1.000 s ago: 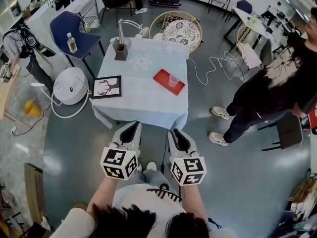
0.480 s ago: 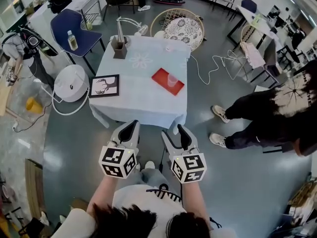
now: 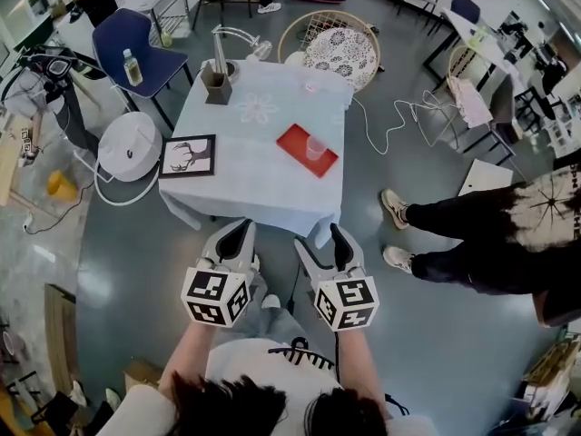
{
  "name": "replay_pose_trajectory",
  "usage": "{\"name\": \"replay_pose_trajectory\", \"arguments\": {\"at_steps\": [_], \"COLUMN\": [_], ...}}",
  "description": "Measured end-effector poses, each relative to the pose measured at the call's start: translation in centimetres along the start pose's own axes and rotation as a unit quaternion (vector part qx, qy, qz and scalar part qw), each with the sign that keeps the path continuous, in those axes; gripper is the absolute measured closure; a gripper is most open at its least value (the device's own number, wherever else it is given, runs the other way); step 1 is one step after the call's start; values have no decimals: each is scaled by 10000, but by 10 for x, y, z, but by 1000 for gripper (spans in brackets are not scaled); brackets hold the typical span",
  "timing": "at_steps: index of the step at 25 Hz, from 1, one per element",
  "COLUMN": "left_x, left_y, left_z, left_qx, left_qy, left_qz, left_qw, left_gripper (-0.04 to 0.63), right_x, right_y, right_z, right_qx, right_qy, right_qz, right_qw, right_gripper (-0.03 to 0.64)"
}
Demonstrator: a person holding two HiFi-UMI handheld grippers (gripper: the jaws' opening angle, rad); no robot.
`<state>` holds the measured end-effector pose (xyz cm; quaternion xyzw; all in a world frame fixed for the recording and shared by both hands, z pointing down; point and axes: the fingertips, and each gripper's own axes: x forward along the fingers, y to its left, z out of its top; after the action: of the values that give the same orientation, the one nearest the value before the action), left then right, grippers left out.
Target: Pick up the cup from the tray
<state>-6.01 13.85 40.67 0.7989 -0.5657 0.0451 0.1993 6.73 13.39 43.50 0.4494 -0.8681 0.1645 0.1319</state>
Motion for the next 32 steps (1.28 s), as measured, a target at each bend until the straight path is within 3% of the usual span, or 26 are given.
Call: {"name": "replay_pose_trajectory", "arguments": {"at_steps": [19, 32], "left_x": [116, 183], "left_y": [52, 92], "left_z": [31, 56], "left_qx": [57, 293], "left_qy": [312, 613], "left_qz": [-292, -737], "left_qw": [9991, 9950], "left_gripper": [595, 595], "right_x": [98, 177], "right_y": [-68, -94], "right_z": [22, 25], "right_qx": [254, 243], "right_qy": [223, 524], "right_qz": [-561, -978], "right_qw": [9979, 9935], "right_gripper": [232, 209]}}
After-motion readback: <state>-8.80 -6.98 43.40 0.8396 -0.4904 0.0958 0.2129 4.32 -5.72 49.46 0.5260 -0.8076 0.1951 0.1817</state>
